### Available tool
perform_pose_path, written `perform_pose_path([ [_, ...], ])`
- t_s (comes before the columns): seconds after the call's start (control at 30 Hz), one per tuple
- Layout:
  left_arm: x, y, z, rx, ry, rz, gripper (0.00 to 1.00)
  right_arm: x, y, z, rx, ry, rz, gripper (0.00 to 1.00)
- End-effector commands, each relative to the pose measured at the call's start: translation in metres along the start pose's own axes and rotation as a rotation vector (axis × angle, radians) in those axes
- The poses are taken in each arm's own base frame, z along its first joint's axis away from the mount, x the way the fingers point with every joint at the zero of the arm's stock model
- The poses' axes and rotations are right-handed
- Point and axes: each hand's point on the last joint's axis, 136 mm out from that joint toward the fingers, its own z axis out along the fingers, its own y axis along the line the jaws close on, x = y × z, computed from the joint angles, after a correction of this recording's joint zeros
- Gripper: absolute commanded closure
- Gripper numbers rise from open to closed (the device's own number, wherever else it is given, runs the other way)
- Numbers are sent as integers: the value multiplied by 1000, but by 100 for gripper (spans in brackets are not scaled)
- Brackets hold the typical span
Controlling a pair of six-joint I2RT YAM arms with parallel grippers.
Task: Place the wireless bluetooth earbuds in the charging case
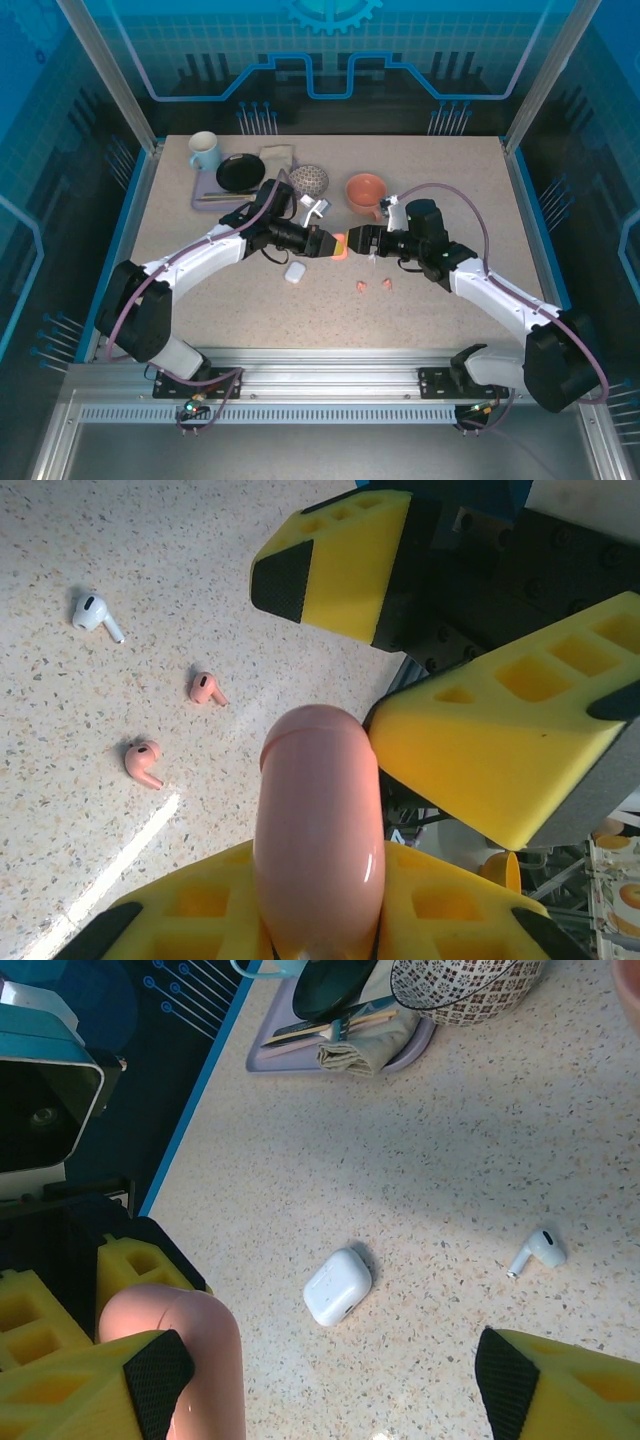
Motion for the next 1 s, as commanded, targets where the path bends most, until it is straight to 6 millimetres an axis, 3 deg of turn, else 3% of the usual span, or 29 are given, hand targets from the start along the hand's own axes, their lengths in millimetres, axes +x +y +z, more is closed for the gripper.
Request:
perform_pose_path([
  [0.0, -20, -24, -2, 65, -33, 115, 94, 2, 10, -7, -9, -2, -30, 19],
  [0.2, -22, -26, -1, 71, -29, 119, 95, -9, 15, -23, -57, -31, -21, 19],
  [0.47, -24, -26, 0, 69, -24, 126, 95, -5, 21, -19, -92, -2, -25, 20],
  [0.63, -25, -27, 0, 75, -23, 128, 94, 0, 13, -11, -74, 21, -10, 20],
  [0.8, -24, -30, -2, 80, -20, 135, 94, 7, -7, 2, -13, 54, 17, 23],
  [0.97, -25, -33, -5, 74, -29, 149, 95, 13, -49, 1, 93, 53, 97, 27],
])
